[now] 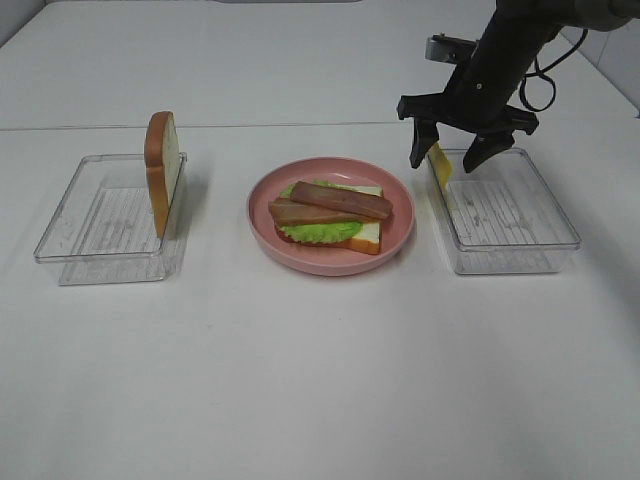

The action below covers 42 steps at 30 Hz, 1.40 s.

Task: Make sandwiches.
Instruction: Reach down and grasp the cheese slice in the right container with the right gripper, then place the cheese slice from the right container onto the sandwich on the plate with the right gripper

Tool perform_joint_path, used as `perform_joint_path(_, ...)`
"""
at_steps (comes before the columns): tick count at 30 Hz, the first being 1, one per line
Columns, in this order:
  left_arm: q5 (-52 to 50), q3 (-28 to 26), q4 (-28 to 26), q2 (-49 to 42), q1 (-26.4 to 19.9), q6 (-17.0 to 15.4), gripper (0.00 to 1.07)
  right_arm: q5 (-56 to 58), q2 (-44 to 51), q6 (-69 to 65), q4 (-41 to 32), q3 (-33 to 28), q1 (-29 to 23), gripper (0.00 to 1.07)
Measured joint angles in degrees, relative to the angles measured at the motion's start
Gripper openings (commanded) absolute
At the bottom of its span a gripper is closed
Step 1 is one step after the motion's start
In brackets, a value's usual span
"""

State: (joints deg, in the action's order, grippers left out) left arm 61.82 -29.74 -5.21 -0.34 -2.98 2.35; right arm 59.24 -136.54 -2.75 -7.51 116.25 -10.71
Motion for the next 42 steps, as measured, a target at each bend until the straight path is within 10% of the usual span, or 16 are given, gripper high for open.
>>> perform_joint_path(10, 0.00, 0.00, 0.00, 0.00, 0.00, 0.00, 0.98, 1.66, -0.11, -1.32, 0.00, 0.29, 0.00, 0.49)
perform_joint_path(17, 0.00, 0.00, 0.00, 0.00, 0.00, 0.00, 0.98, 2.52, -0.11, -1.60, 0.00, 0.29, 0.00, 0.02)
perform_joint_path(35, 0.00, 0.00, 0.00, 0.00, 0.00, 0.00, 0.98, 8.02, 7.68, -2.23, 0.17, 0.29, 0.00, 0.00)
perform_joint_path(42, 0.00, 0.00, 0.00, 0.00, 0.00, 0.00, 0.98, 1.09, 19.65, 0.86, -6.42, -10.66, 0.00, 0.00)
